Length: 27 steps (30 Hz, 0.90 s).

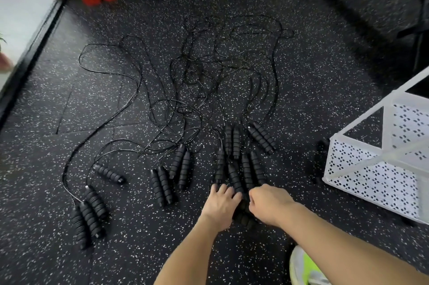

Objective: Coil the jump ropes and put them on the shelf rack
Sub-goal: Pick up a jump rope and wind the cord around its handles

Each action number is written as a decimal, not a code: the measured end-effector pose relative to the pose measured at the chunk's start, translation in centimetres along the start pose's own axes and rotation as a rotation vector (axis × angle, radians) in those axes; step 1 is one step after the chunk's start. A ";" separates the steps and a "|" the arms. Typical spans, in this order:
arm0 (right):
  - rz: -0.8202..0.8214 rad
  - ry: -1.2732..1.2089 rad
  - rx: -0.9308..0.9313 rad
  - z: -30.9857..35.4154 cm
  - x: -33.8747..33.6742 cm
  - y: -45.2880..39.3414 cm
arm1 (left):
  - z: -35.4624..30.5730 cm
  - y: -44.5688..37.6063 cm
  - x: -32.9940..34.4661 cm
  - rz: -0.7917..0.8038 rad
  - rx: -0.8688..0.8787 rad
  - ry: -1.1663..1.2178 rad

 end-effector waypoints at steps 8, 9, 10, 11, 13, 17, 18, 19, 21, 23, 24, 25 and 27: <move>-0.178 0.001 0.042 2.1 -8.4 7.6 | 1.7 5.0 -14.9 -0.271 0.090 -0.042; -0.221 -0.038 0.034 2.5 -9.6 9.0 | 1.9 6.1 -17.4 -0.318 0.101 -0.074; -0.255 -0.106 0.022 3.0 -10.8 10.4 | 2.2 7.4 -20.0 -0.365 0.104 -0.116; -0.287 -0.190 -0.002 3.5 -12.0 11.8 | 2.5 8.6 -22.6 -0.397 0.111 -0.162; -0.331 -0.356 -0.068 5.2 -14.4 14.7 | 3.1 11.3 -27.6 -0.452 0.118 -0.216; -0.468 -0.610 -0.217 9.6 -18.5 21.0 | 3.8 17.0 -37.1 -0.654 0.154 -0.282; -0.537 -0.614 -0.261 10.7 -19.4 22.7 | 3.8 18.5 -39.0 -0.698 0.171 -0.299; -0.602 -0.627 -0.306 11.5 -20.1 24.2 | 3.8 20.1 -40.7 -0.738 0.177 -0.306; -0.712 -0.674 -0.367 13.3 -21.3 27.4 | 3.5 23.9 -44.1 -0.829 0.124 -0.285; -0.825 -0.725 -0.413 15.2 -22.1 30.8 | 2.9 28.2 -46.6 -0.877 -0.031 -0.231; -0.885 -0.752 -0.424 16.2 -22.3 32.5 | 2.5 30.4 -47.4 -0.906 -0.123 -0.156; -0.940 -0.780 -0.442 17.1 -22.5 34.2 | 2.1 32.5 -48.0 -0.957 -0.187 -0.006; -1.020 -0.872 -0.490 19.1 -22.5 37.9 | 1.7 36.6 -48.6 -0.976 -0.254 0.522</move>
Point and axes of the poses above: each hand's wrist, its own y-axis away from the middle knuckle, its own x-axis out of the palm, z = x × y, the point moved 3 cm from there along -y, towards the middle knuckle, and after that the axes turned 15 degrees about -x, right-handed, at the moved point
